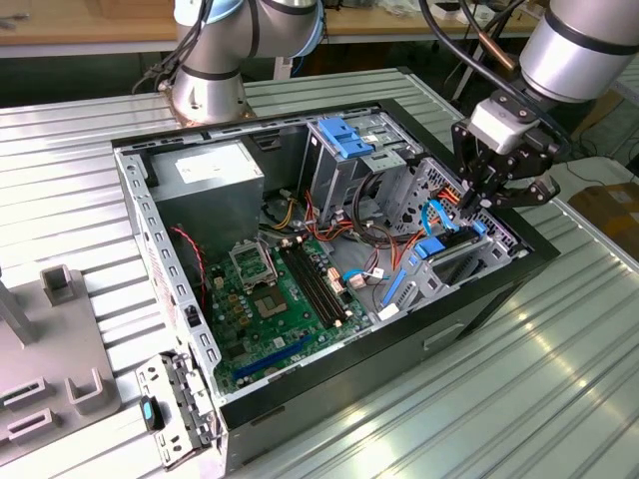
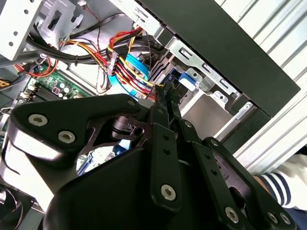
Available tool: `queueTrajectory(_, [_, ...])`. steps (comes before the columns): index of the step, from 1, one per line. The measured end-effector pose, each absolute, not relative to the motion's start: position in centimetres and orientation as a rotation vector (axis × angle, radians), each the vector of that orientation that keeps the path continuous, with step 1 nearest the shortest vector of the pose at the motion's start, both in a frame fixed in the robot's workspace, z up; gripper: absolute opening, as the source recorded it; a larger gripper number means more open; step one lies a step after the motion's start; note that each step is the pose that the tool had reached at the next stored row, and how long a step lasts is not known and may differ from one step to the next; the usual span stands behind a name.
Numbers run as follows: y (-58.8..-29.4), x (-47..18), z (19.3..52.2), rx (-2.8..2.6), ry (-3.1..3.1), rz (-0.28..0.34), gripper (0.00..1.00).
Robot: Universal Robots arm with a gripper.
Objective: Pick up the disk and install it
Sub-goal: 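Insert the second disk wire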
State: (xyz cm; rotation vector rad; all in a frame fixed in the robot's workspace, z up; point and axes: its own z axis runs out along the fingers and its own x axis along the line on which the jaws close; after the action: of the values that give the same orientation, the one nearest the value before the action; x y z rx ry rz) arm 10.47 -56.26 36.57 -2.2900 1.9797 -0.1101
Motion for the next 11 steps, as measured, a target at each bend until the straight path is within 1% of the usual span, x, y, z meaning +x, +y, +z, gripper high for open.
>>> queueTrajectory(11, [-56.26,10.47,36.26,-2.291,1.980,-0.109,0.16])
